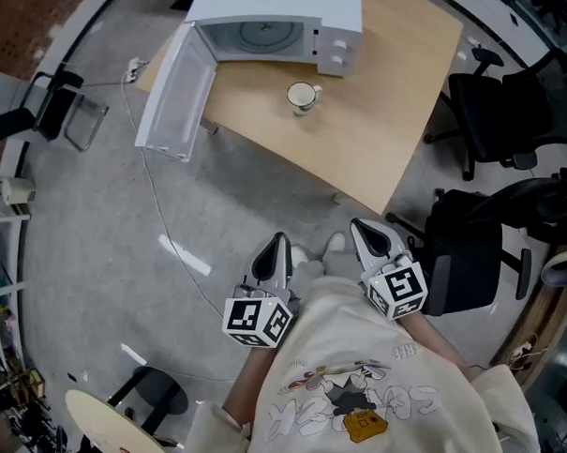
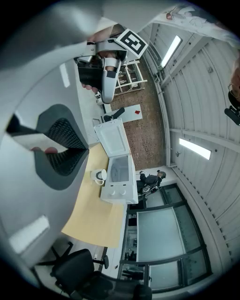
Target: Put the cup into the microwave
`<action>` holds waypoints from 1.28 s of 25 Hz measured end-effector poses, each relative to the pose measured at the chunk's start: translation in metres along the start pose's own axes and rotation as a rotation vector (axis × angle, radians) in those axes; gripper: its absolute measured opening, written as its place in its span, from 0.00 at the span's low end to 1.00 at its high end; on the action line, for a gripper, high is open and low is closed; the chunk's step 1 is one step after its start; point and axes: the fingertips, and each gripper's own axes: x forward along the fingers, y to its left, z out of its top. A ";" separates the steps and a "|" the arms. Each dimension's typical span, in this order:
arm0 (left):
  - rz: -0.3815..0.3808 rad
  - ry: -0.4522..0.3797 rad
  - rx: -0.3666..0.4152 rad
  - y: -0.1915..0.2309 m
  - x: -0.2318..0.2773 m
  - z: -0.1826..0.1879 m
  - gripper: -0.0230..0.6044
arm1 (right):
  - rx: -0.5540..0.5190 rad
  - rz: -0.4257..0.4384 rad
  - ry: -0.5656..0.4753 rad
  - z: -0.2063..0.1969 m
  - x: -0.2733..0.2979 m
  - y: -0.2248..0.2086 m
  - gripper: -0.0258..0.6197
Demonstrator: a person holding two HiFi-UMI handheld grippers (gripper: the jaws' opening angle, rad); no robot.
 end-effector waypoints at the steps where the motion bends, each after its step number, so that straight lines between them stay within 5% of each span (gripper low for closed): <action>1: -0.002 0.002 -0.001 -0.002 0.001 -0.001 0.04 | 0.000 0.000 0.001 0.000 -0.001 -0.001 0.05; 22: 0.007 -0.010 -0.040 -0.034 0.031 -0.011 0.04 | 0.048 0.130 0.007 -0.009 0.008 -0.026 0.05; 32: 0.008 0.023 -0.052 0.017 0.083 0.028 0.04 | 0.049 0.126 0.040 0.020 0.082 -0.038 0.05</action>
